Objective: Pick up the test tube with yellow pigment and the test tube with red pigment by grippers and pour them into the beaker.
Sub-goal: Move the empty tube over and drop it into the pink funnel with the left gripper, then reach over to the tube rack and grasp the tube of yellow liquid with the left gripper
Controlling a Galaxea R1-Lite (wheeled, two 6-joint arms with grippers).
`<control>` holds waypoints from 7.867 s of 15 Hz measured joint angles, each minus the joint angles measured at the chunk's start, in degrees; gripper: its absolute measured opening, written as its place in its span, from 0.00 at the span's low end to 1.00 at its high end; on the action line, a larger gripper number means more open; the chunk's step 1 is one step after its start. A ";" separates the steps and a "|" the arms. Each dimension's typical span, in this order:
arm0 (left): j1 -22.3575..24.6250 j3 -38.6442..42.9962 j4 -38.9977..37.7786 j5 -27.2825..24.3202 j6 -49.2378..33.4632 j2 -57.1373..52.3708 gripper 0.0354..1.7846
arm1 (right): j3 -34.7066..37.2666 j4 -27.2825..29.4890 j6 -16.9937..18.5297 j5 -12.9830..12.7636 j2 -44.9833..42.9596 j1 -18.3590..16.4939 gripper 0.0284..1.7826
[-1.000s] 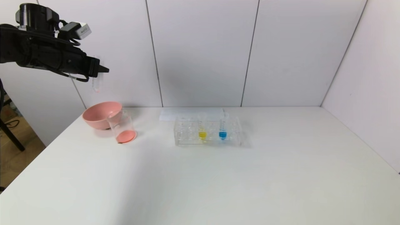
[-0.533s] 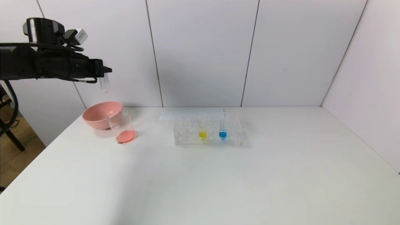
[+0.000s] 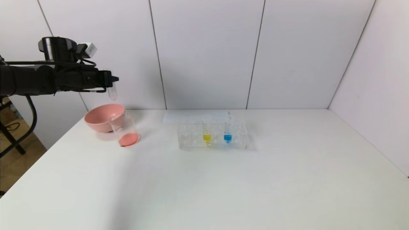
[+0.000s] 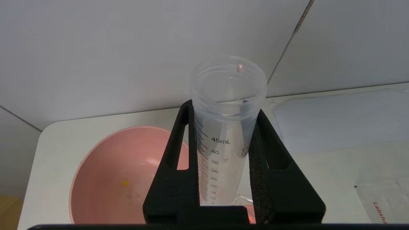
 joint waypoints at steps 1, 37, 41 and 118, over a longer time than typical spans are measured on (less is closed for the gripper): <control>0.05 -0.09 -1.17 0.02 0.00 0.77 0.24 | 0.00 0.00 0.00 0.00 0.00 0.00 0.95; 6.69 -10.52 -0.32 -0.13 3.11 15.27 0.24 | 0.00 0.00 0.00 -0.02 0.00 0.00 0.95; 6.95 -10.47 0.99 -0.52 3.11 15.45 0.24 | 0.00 0.00 0.00 0.00 0.00 0.00 0.95; -22.30 56.13 0.11 -0.83 -0.11 -53.97 0.99 | 0.00 0.00 0.00 -0.02 0.00 0.00 0.95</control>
